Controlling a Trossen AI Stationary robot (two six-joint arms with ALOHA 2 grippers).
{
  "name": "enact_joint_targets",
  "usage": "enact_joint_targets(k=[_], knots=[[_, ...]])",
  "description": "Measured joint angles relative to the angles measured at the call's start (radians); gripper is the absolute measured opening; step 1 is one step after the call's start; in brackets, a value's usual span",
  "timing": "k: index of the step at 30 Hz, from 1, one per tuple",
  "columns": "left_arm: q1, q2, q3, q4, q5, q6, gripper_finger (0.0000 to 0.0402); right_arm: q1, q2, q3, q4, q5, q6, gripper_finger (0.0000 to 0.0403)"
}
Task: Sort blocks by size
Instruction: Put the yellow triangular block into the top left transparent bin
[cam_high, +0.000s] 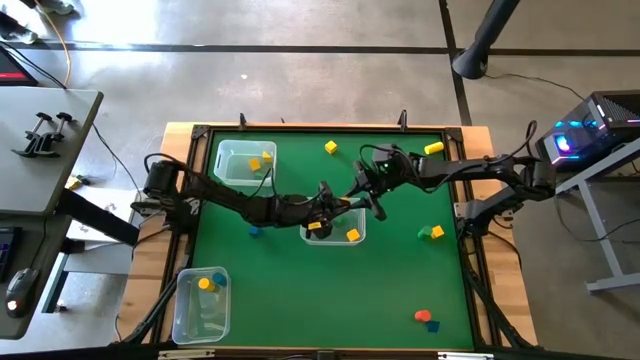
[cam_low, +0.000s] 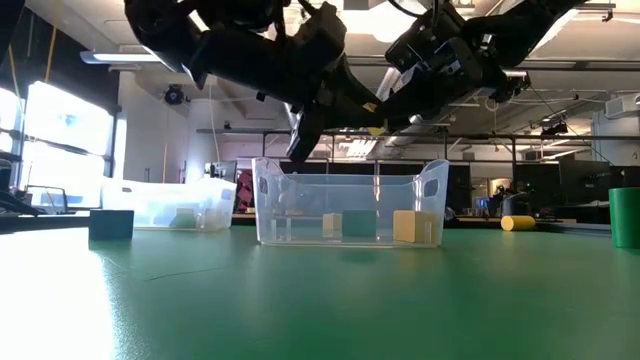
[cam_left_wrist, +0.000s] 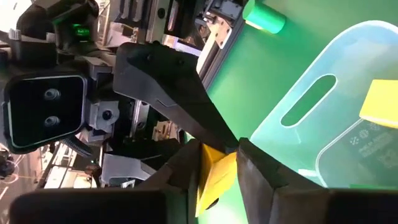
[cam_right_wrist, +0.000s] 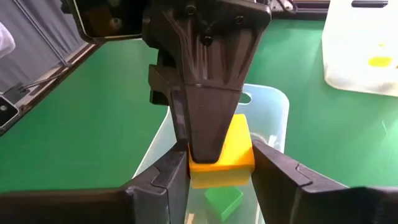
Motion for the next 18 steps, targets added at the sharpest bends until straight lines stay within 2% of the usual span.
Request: enact_joint_targets(k=[9, 18], knots=[[-0.031, 0.0, 0.001, -0.009, -0.047, -0.05, 0.0038, -0.007, 0.0, 0.004, -0.022, -0.004, 0.132, 0.0194], [-0.048, 0.0, 0.001, -0.024, -0.101, -0.079, 0.0028, -0.015, -0.001, 0.004, -0.028, -0.001, 0.127, 0.02]])
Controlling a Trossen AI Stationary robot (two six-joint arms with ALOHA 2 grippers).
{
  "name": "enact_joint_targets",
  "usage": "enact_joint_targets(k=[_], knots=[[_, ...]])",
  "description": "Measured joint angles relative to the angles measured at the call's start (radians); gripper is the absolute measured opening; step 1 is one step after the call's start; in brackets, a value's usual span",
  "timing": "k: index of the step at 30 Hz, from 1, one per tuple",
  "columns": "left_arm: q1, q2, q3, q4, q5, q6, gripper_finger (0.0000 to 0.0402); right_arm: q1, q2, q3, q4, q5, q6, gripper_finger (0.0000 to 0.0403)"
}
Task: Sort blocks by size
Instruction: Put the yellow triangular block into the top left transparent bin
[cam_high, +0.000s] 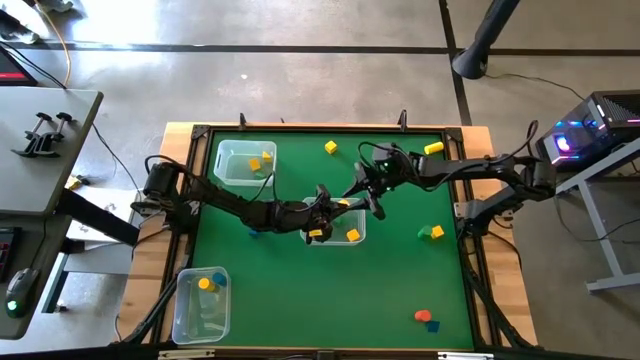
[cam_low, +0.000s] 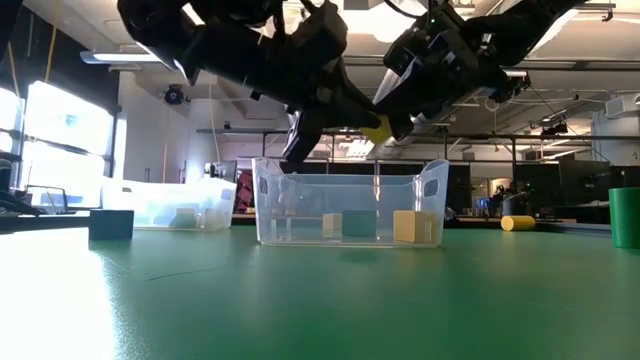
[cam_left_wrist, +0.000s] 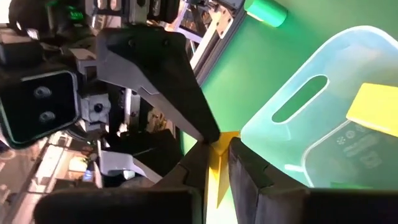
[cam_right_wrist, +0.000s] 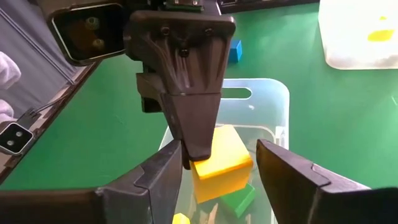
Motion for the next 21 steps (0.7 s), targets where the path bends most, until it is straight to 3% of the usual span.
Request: enact_joint_targets(k=[5, 10, 16, 21], knots=[[-0.002, 0.0, 0.0, -0.033, -0.004, -0.042, 0.0018, 0.0, -0.029, 0.0, -0.005, 0.003, -0.006, 0.0201], [-0.021, 0.0, 0.0, -0.059, -0.08, -0.058, 0.0012, 0.003, -0.12, 0.0, -0.013, 0.042, 0.001, 0.0201], [-0.049, -0.005, 0.0, -0.076, -0.324, -0.007, 0.0011, 0.063, -0.239, 0.0, -0.068, 0.154, 0.008, 0.0201], [-0.029, -0.065, 0.0, -0.256, -0.501, -0.067, 0.0011, 0.178, -0.291, 0.0, -0.129, 0.291, 0.008, 0.0202]])
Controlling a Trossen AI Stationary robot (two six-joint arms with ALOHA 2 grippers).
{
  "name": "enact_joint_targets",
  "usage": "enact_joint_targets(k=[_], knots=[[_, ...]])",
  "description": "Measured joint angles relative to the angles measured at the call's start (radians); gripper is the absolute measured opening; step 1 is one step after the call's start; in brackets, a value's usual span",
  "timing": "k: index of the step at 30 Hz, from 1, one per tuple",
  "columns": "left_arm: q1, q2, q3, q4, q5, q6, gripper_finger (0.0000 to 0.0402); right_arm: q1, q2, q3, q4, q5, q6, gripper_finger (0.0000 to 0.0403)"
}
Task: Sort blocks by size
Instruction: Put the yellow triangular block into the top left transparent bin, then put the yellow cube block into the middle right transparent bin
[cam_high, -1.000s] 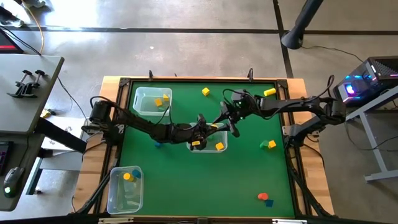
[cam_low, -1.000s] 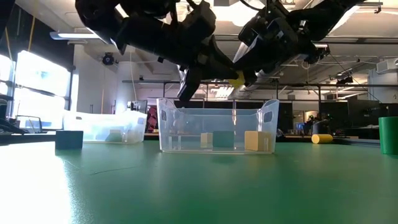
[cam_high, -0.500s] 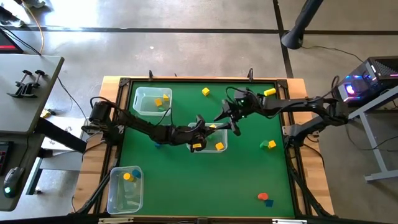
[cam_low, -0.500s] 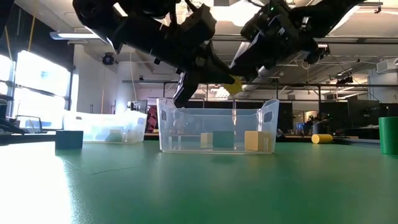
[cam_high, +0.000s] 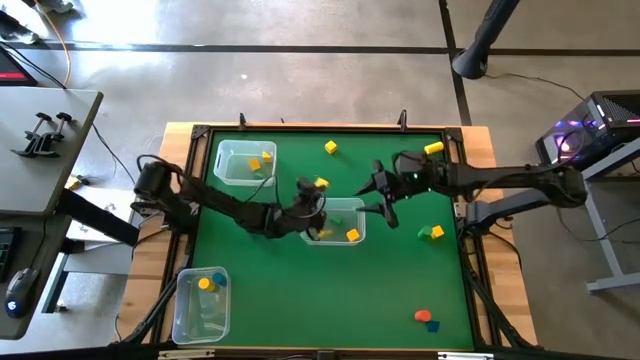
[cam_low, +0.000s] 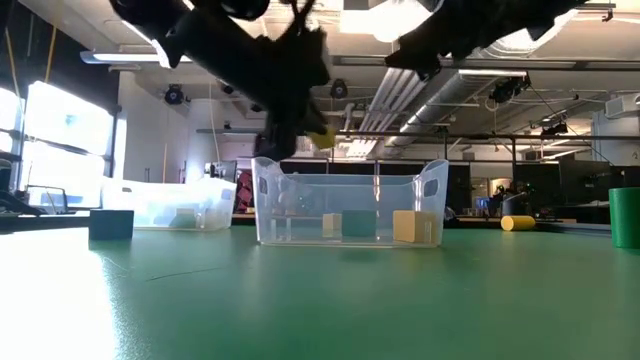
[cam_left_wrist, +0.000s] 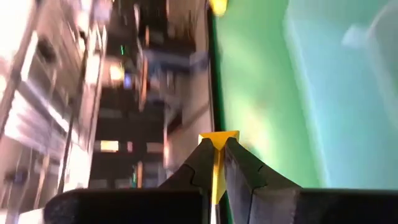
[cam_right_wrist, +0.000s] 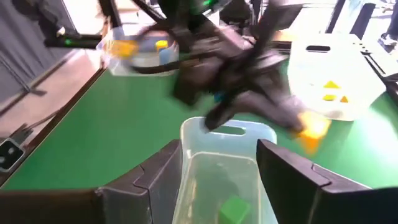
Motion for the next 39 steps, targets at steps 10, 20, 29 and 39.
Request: enact_joint_targets(k=[10, 20, 29, 39], knots=[[0.146, -0.164, 0.0, -0.733, -0.045, -0.469, 0.0011, 0.212, -0.005, -0.001, -0.03, 0.174, -0.001, 0.0202], [0.347, -0.268, 0.0, -1.211, 0.117, -0.783, 0.0003, 0.275, -0.005, -0.001, -0.035, 0.236, -0.001, 0.0202], [0.471, -0.271, 0.0, -1.247, 0.229, -0.812, 0.0026, 0.274, -0.005, -0.001, -0.039, 0.237, 0.0, 0.0202], [0.512, -0.271, 0.0, -1.255, 0.218, -0.846, 0.0094, 0.276, -0.005, -0.001, -0.073, 0.237, 0.019, 0.0202]])
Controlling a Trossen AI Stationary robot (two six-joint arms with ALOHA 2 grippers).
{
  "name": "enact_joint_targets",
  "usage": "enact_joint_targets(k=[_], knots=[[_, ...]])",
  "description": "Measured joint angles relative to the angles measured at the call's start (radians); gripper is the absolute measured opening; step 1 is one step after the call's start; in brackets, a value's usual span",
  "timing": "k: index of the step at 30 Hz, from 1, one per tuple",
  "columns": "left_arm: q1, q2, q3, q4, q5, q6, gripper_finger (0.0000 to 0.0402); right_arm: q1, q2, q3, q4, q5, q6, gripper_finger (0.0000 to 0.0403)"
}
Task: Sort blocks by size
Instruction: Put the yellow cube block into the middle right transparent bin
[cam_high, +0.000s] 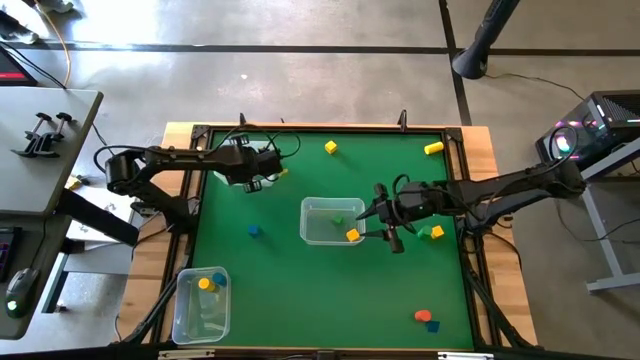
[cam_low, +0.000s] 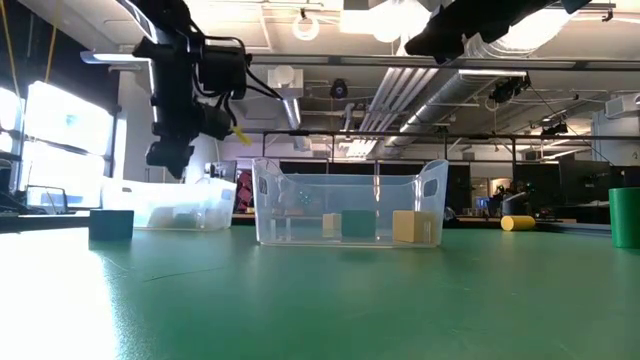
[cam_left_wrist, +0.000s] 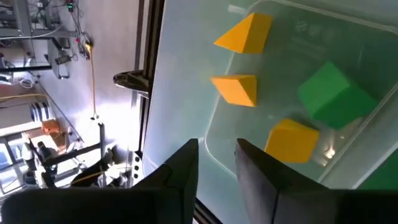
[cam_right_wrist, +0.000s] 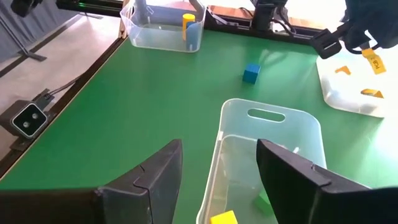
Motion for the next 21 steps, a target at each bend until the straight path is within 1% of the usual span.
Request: enact_joint_targets(k=[5, 8, 11, 15, 18, 21], knots=[[-0.007, -0.02, 0.0, -0.026, -0.07, -0.083, 0.0102, 0.034, 0.0, 0.0, -0.009, 0.034, 0.025, 0.0202], [-0.021, -0.07, 0.0, -0.042, -0.086, -0.139, 0.0096, 0.075, -0.007, 0.0, -0.051, 0.09, 0.033, 0.0202], [-0.052, -0.143, 0.0, -0.035, -0.089, -0.186, 0.0088, 0.125, -0.039, 0.0, -0.11, 0.168, 0.075, 0.0202], [-0.126, -0.235, 0.0, -0.008, -0.071, -0.255, 0.0078, 0.209, -0.102, 0.0, -0.199, 0.283, 0.161, 0.0202], [-0.2, -0.28, 0.0, 0.062, -0.063, -0.288, 0.0072, 0.283, -0.151, 0.0, -0.255, 0.373, 0.224, 0.0202], [-0.281, -0.289, 0.0, 0.165, -0.048, -0.271, 0.0066, 0.36, -0.183, 0.0, -0.311, 0.473, 0.296, 0.0202]])
